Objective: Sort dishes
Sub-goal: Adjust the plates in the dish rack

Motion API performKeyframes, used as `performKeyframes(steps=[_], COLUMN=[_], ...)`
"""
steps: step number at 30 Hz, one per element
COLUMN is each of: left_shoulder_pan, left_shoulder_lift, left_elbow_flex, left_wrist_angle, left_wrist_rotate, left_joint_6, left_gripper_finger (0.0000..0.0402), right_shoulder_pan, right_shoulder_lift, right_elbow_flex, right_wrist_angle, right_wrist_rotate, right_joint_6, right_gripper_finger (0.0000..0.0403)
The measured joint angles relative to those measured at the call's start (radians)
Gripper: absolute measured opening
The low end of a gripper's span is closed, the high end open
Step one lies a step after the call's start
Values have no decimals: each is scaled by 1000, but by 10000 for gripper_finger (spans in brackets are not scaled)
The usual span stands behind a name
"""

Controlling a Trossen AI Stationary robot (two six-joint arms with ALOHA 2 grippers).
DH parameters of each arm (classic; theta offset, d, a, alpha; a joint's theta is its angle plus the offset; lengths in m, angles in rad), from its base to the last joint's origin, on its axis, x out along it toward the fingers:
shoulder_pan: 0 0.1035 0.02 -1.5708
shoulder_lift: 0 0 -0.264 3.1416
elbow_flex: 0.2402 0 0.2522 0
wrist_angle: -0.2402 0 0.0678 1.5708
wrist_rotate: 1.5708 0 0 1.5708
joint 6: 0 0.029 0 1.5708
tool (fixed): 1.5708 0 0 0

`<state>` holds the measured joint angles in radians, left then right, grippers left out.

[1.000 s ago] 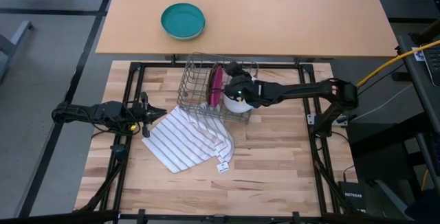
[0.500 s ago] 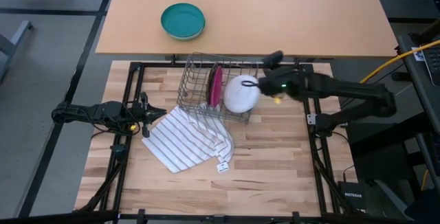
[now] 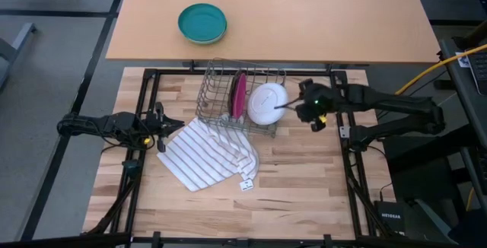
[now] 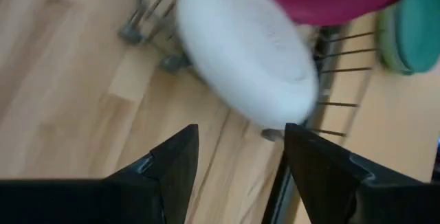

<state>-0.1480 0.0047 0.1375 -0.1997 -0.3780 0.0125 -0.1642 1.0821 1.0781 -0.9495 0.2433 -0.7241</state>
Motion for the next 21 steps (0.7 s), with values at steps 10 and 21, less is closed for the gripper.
performKeyframes(steps=[10,21], left_shoulder_pan=[0,0], left_shoulder_lift=[0,0], left_elbow_flex=[0,0], left_wrist_angle=[0,0], left_wrist_rotate=[0,0], left_joint_6=[10,10], left_gripper_finger=[30,30], right_shoulder_pan=[0,0], right_shoulder_lift=[0,0], right_elbow_flex=[-238,-326], right_wrist_angle=[241,341], right_wrist_rotate=[26,25], right_joint_6=[-92,-69], right_gripper_finger=[218,218])
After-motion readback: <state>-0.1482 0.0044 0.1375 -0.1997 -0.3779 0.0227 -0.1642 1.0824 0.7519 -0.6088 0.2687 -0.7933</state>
